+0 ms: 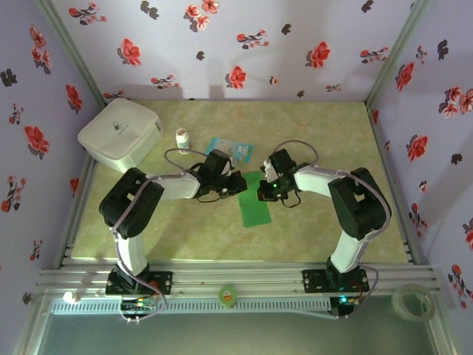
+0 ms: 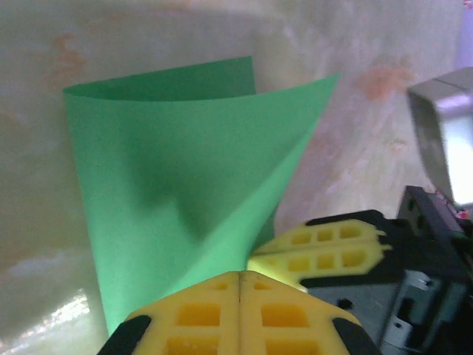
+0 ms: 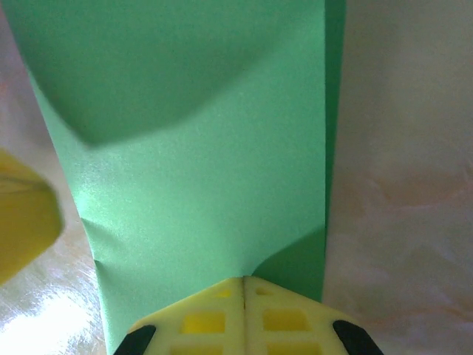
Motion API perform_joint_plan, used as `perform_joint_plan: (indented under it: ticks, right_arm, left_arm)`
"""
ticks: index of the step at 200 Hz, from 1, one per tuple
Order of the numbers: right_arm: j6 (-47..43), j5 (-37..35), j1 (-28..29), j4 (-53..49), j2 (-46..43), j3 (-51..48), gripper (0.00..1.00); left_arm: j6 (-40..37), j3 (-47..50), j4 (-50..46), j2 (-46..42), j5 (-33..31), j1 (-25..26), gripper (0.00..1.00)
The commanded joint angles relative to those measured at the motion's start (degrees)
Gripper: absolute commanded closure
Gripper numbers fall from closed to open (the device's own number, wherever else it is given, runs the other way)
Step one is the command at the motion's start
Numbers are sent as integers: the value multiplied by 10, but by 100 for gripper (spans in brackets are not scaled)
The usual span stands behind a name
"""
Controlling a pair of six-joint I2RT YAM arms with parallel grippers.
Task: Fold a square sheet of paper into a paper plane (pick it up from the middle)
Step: First fold the square sheet of paper in half at the center of the table.
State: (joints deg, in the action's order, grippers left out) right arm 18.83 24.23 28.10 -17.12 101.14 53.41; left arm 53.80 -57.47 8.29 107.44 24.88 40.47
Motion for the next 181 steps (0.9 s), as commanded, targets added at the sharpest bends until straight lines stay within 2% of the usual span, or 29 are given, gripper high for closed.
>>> perform_joint_plan:
  ticks: [1, 53, 85, 135, 181]
  right_arm:
    - [-15, -54, -9, -88, 27, -20, 100]
    - [-14, -61, -9, -86, 31, -24, 100]
    - [-12, -64, -10, -82, 32, -29, 100]
    - [-11, -64, -11, -79, 29, -30, 100]
    - [-10, -65, -11, -77, 30, -32, 100]
  left_arm:
    - [-17, -15, -5, 24, 11, -5, 100]
    - [-14, 19, 14, 65, -3, -4, 100]
    - [-5, 38, 25, 61, -5, -5, 100]
    - [-21, -12, -16, 22, -6, -18, 98]
    - [-29, -50, -32, 59, -5, -26, 97]
